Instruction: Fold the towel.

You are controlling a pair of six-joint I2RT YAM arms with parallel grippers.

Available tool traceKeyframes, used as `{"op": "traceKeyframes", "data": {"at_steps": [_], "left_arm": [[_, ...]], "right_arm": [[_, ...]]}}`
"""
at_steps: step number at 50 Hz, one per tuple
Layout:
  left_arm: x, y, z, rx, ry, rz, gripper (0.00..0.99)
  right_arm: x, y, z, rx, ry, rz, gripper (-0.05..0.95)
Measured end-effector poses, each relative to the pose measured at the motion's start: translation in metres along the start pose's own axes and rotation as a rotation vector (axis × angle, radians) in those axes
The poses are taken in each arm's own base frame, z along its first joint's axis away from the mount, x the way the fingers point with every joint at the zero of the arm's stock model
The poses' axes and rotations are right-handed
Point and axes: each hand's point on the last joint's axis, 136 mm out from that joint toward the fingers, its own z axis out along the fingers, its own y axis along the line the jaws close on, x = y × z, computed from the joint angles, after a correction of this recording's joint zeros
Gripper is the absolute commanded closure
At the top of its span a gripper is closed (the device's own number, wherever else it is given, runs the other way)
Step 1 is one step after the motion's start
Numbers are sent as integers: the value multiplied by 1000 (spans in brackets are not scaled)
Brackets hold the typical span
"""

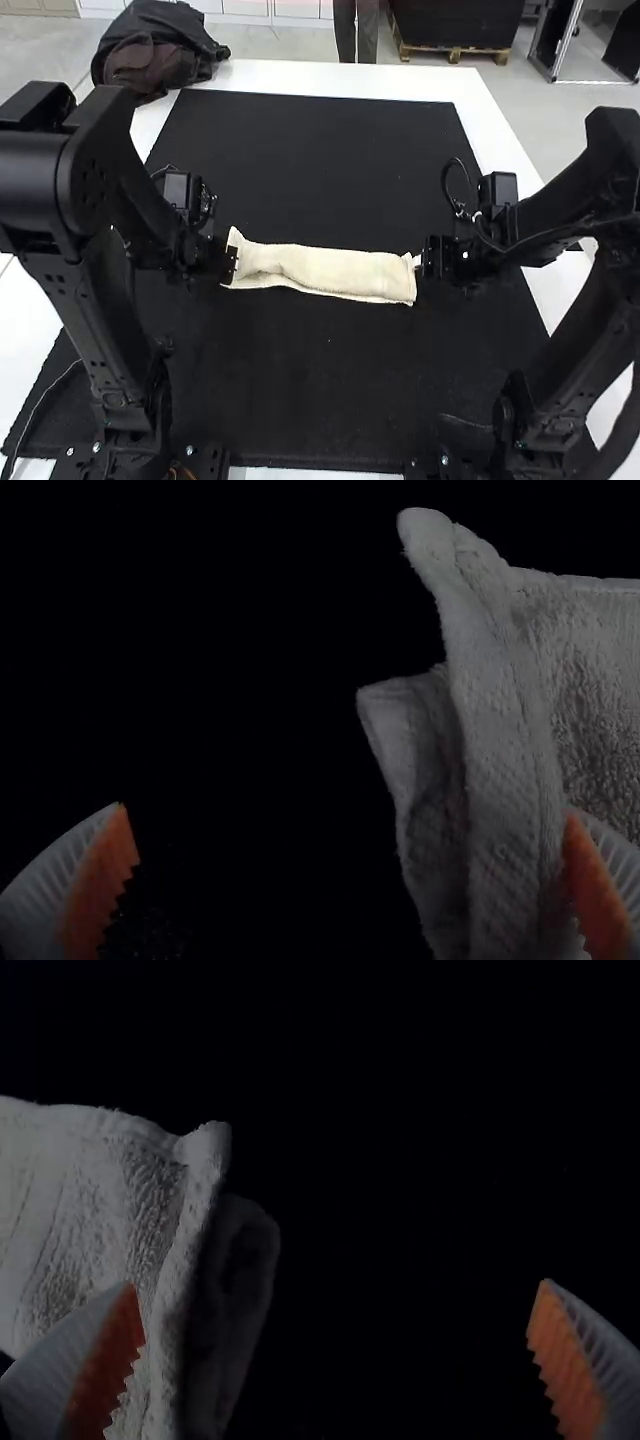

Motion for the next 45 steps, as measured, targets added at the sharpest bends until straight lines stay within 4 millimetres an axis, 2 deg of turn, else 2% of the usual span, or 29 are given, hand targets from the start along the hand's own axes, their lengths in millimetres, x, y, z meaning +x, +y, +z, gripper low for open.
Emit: {"op": "traceKeyframes", "data": {"at_steps": [8, 17, 24, 30, 38, 45], "left_arm": [[-10, 31, -4, -81, -50, -46, 33], [-43, 69, -28, -176, -170, -109, 33], [-56, 72, -35, -180, -198, -116, 33], [-51, 71, -34, -174, -178, -121, 33], [-48, 70, -33, -171, -164, -128, 33], [-48, 69, -33, -169, -164, -128, 33]], "right_arm": [[0, 0, 0, -1, 9, -1, 20], [-3, 1, -1, -2, 5, -3, 20], [-6, 1, -1, -5, 7, -2, 21], [-12, 4, -2, -15, -4, -1, 21], [-10, 20, 2, -50, 9, -21, 21], [1, 34, 10, -81, 50, -35, 21]]}}
